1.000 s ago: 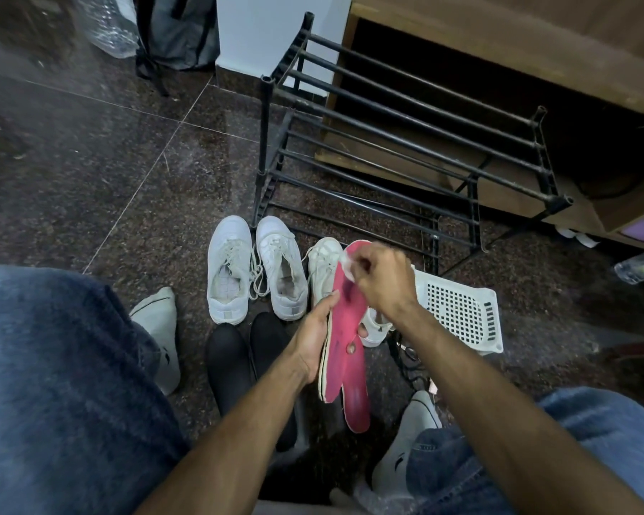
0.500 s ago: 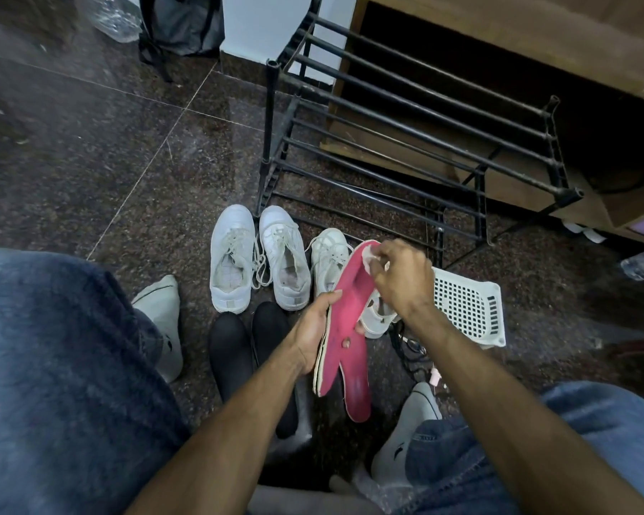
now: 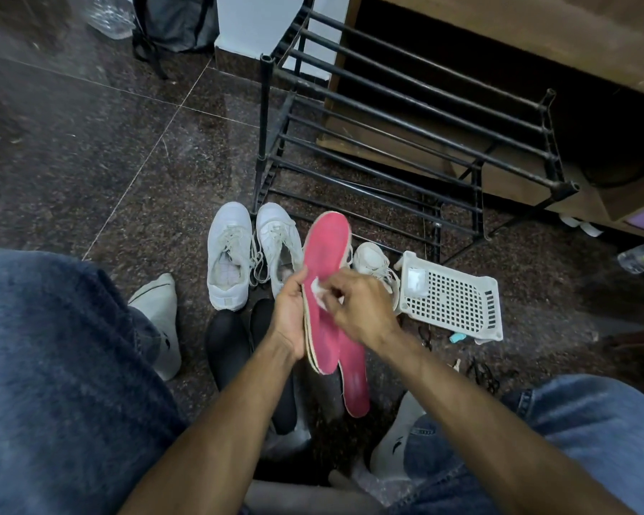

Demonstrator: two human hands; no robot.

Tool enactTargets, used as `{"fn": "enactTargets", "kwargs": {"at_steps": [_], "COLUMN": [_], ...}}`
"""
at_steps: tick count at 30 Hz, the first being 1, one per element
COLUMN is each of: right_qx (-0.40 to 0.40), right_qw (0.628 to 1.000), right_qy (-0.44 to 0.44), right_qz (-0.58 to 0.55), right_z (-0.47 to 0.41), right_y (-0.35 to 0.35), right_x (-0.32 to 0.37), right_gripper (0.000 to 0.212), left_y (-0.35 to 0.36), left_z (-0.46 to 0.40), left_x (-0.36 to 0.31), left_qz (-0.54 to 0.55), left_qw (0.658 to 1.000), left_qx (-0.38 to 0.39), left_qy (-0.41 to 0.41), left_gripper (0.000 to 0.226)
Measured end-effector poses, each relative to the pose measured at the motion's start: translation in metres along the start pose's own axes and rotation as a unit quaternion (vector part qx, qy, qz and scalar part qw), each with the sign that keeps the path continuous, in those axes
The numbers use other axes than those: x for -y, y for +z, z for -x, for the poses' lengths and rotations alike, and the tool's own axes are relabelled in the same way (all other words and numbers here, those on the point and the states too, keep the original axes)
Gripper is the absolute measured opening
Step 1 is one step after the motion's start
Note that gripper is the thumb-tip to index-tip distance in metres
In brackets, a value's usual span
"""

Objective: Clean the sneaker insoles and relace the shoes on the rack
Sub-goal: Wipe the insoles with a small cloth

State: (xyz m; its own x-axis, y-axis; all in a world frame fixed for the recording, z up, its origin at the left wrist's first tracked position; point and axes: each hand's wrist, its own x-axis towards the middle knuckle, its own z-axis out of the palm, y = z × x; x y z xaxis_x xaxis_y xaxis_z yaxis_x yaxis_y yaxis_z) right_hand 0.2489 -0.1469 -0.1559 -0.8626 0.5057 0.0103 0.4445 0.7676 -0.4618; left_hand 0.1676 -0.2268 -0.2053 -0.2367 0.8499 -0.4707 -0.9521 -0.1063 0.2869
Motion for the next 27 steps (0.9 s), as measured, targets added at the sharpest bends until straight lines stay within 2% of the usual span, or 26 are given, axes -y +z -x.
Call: {"fn": "enactTargets", "kwargs": {"at_steps": [2, 4, 7, 10, 11, 14, 16, 18, 19, 21, 23, 27], "right_qx": [0.063, 0.092, 0.034, -0.053, -0.059, 0.011, 0.086, 0.119, 0.110, 0.032, -0.037, -0.055], "right_qw": [0.996, 0.991, 0.993, 0.998, 0.998, 0.999, 0.990, 0.974, 0.963, 0.934, 0.899, 0.879], "right_qy": [-0.048, -0.088, -0.115, -0.015, 0.017, 0.026, 0.042, 0.083, 0.101, 0.138, 0.166, 0.220], "right_qz": [-0.035, -0.036, 0.000, 0.013, 0.013, -0.018, -0.099, -0.173, -0.224, -0.327, -0.403, -0.420], "right_z": [0.022, 0.036, 0.031, 0.009, 0.004, 0.006, 0.018, 0.025, 0.026, 0.022, 0.020, 0.022], "right_y": [0.005, 0.005, 0.000, -0.003, -0.003, 0.000, 0.005, 0.006, 0.005, 0.001, 0.000, 0.019], "right_x": [0.007, 0.008, 0.005, 0.008, 0.009, 0.019, 0.022, 0.021, 0.018, 0.012, 0.011, 0.019], "right_gripper": [0.019, 0.016, 0.013, 0.016, 0.017, 0.018, 0.017, 0.008, 0.007, 0.024, 0.025, 0.027], "left_y": [-0.003, -0.004, -0.001, 0.006, 0.006, 0.001, -0.004, -0.008, -0.008, -0.007, -0.007, -0.004], "left_z": [-0.001, -0.002, -0.003, -0.003, -0.003, -0.004, -0.006, -0.009, -0.010, -0.010, -0.011, -0.008], "left_x": [-0.008, -0.013, -0.012, -0.008, -0.009, -0.018, -0.028, -0.036, -0.038, -0.041, -0.041, -0.032], "left_qz": [0.029, 0.031, 0.023, 0.034, 0.039, 0.039, 0.037, 0.036, 0.039, 0.060, 0.093, 0.090], "left_qw": [0.999, 0.999, 0.999, 0.999, 0.999, 0.998, 0.997, 0.996, 0.996, 0.995, 0.992, 0.993], "left_qx": [0.002, -0.012, -0.027, -0.011, -0.007, -0.012, -0.032, -0.036, -0.034, -0.024, -0.011, -0.011], "left_qy": [0.018, 0.027, 0.016, 0.019, 0.023, 0.048, 0.063, 0.072, 0.075, 0.079, 0.083, 0.075], "left_gripper": [0.049, 0.051, 0.053, 0.048, 0.048, 0.046, 0.048, 0.050, 0.050, 0.049, 0.051, 0.058]}}
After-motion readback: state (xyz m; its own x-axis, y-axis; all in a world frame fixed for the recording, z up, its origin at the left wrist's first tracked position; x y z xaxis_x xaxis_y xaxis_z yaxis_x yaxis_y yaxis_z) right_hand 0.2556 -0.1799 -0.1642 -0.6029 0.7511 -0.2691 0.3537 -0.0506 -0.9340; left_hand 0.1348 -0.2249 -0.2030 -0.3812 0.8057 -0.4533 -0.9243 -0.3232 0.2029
